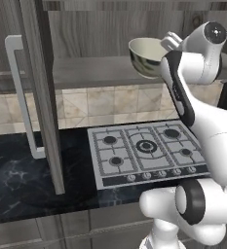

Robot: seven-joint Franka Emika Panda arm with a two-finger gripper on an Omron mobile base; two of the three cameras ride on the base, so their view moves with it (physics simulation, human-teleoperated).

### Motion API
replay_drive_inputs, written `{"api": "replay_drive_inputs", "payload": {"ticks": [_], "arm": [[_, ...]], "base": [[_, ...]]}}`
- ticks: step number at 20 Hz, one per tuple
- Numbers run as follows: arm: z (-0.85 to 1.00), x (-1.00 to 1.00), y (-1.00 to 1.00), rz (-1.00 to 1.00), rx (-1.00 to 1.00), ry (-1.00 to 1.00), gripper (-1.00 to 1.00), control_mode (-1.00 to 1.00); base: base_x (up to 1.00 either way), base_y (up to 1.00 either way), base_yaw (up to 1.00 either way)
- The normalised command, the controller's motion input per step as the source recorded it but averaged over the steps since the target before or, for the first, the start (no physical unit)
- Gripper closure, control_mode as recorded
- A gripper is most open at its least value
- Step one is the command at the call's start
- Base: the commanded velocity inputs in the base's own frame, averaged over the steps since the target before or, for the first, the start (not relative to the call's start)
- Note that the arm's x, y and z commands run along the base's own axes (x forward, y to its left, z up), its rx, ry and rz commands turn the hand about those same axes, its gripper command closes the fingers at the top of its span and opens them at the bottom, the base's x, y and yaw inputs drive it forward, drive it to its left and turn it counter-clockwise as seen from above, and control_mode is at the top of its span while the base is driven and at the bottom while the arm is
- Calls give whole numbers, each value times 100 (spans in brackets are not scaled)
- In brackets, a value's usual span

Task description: Pick up the bowls on the counter and stack them on top of one another in the open cabinet. Place the smaller bowl on top of the larger bowl.

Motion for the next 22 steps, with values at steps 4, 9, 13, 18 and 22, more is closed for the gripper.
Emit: {"api": "replay_drive_inputs", "payload": {"ticks": [4, 9, 13, 18, 22], "arm": [[-7, 32, 8, 1, 0, -1, 100, -100], [-8, 33, 9, 1, 0, 0, 100, -100], [-7, 33, 10, 1, 0, 0, 100, -100], [-8, 31, 13, 0, 0, 0, 100, -100], [-11, 26, 16, 0, 0, -1, -100, -100]], "base": [[0, 0, 0], [0, 0, 0], [0, 0, 0], [0, 0, 0], [0, 0, 0]]}}
